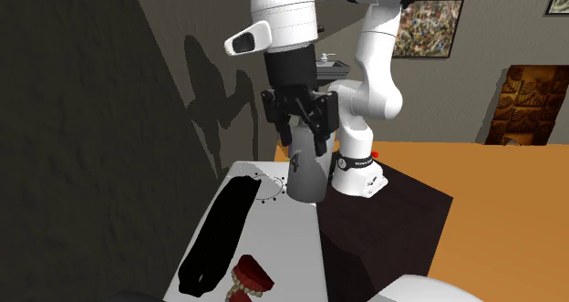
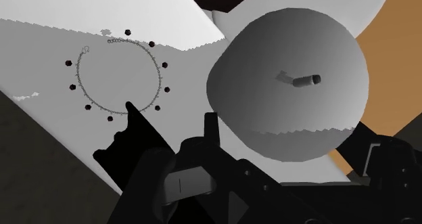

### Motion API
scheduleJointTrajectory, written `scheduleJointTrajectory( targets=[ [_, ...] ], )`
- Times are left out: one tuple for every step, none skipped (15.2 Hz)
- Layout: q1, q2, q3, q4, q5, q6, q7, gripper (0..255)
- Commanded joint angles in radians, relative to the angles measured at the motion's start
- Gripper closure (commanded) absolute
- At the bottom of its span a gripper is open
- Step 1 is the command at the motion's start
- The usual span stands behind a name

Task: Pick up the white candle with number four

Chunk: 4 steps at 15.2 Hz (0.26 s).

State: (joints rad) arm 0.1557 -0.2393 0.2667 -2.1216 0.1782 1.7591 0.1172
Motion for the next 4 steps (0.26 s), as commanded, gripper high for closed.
scheduleJointTrajectory(
  targets=[
    [-0.001, -0.005, -0.002, 0.026, -0.001, -0.030, 0.002, 255],
    [-0.001, -0.006, -0.003, 0.038, -0.001, -0.044, 0.003, 255],
    [-0.001, -0.006, -0.003, 0.039, -0.001, -0.046, 0.003, 255],
    [-0.001, -0.006, -0.003, 0.040, -0.001, -0.046, 0.003, 255]
  ],
)
